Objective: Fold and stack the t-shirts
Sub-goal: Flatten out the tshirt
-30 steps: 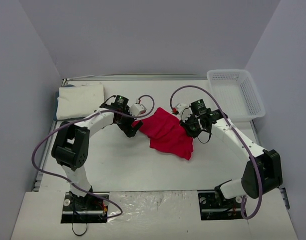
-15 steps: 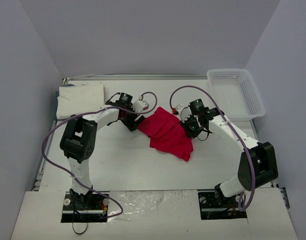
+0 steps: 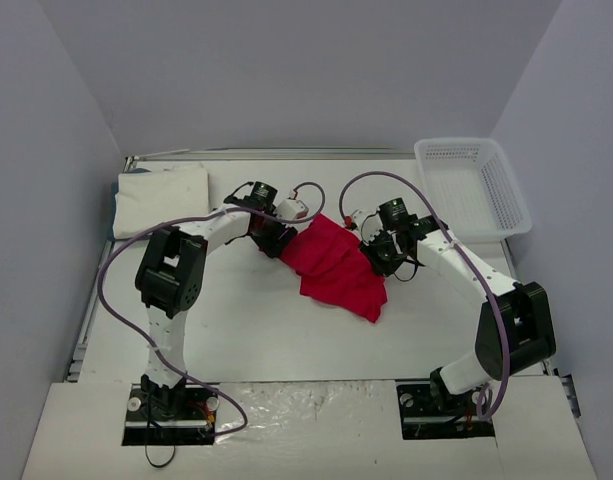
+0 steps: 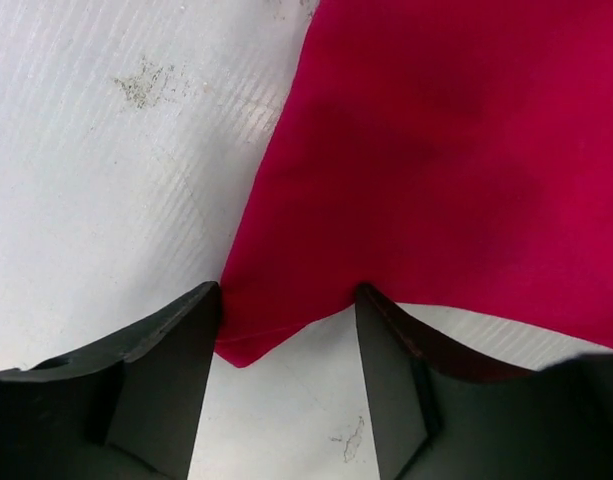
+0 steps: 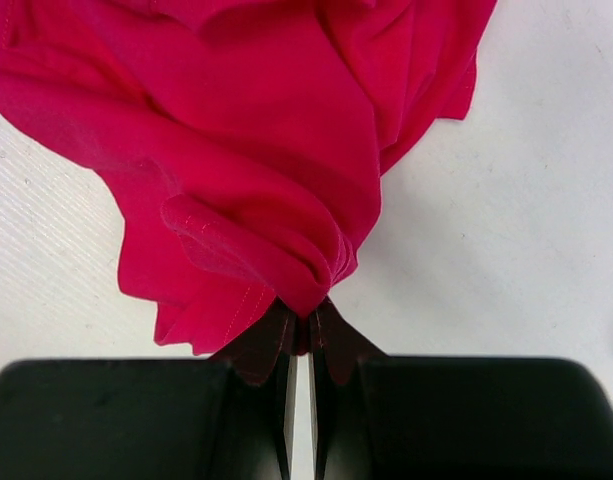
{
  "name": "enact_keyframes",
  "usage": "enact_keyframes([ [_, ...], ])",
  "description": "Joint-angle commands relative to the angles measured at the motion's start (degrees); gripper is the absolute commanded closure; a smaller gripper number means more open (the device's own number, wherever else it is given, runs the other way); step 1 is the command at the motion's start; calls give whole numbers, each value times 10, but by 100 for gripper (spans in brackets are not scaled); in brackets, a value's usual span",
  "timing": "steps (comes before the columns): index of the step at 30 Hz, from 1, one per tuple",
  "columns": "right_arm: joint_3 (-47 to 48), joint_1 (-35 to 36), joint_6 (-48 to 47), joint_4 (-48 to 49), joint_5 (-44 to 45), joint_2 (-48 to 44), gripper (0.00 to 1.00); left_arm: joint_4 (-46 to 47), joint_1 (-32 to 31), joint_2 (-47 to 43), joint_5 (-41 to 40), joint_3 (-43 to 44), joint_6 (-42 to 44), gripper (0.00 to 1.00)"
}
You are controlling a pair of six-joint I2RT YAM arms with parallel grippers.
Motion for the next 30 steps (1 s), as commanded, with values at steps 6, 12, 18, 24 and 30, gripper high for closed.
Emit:
enact_keyframes([
  [6,-7,-2,-2,-3,2,9,100,-45,-2,9,-29,23,-6,98],
  [12,17,-4,3,-4,38,6,100,-55,3,-46,-51,5,9,97],
  [18,121,-69,1,-6,85,24,100,-109,80,-130,-60,56,5,98],
  [24,258,-102,0,-9,112,56,100,-178,185,-194,-56,170,-2,98],
  [30,342,-122,-2,-23,97,62,100,-223,227,-243,-45,231,6,98],
])
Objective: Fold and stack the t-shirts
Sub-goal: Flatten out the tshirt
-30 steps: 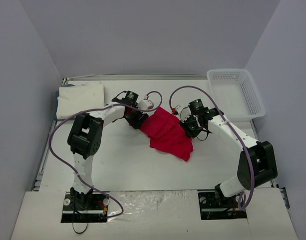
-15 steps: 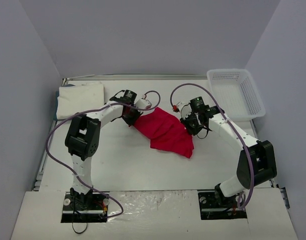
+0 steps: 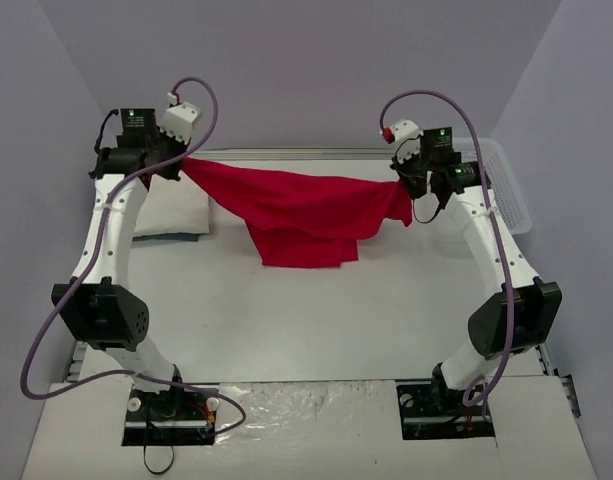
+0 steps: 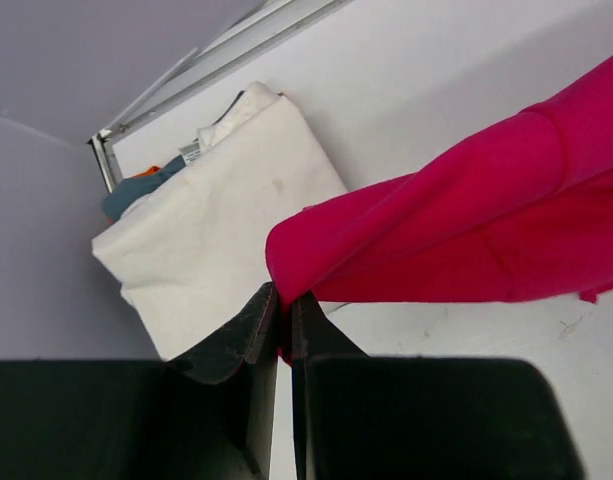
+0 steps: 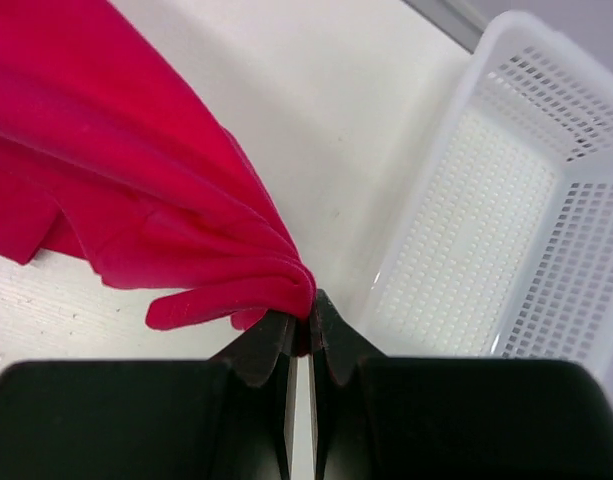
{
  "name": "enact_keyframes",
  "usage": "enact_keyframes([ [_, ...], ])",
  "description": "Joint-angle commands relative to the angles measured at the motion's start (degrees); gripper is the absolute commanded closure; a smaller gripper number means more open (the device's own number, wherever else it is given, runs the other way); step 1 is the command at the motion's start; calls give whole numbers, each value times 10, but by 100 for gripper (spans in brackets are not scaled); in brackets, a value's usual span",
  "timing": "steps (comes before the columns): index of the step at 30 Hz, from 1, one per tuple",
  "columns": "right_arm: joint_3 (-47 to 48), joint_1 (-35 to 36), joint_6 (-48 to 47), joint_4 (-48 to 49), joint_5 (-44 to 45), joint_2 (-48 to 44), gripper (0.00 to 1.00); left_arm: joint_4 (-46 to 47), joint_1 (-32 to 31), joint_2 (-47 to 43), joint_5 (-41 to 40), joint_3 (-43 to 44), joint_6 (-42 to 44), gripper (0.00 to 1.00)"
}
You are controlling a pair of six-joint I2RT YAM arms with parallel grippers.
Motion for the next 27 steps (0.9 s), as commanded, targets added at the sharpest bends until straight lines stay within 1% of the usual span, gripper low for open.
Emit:
enact_keyframes([
  [1,34,-13,-4,-22,4,-8,100,-62,3,-57,5,17,8,98],
  [6,-1,-15,-11,-20,-6,-26,100,-55,4,-116,15,-48,20,98],
  [7,-13,-15,-13,-19,-6,-27,100,-52,4,-133,15,-74,20,98],
  [10,-22,-18,-14,-20,-9,-30,100,-46,4,-156,12,-110,19,98],
  [12,-28,-22,-17,-22,-15,-35,100,-49,4,-166,12,-120,22,98],
  [17,-65,-21,-43,-51,-65,-72,100,-48,4,-201,14,-137,16,98],
  [19,-80,-19,-60,-74,-78,-81,100,-45,4,-200,16,-126,0,98],
  [21,-114,-13,-70,-88,-98,-98,100,-37,4,-190,25,-92,-23,98],
  [23,-141,1,-80,-93,-101,-116,100,-36,2,-157,42,-56,-40,97],
  [24,-168,12,-82,-94,-95,-122,100,-40,2,-140,49,-7,-59,98],
  [26,-192,53,-81,-95,-84,-135,100,-55,-6,-77,63,52,-78,98],
  [27,-212,83,-80,-94,-74,-138,100,-62,-12,-32,64,115,-91,98],
])
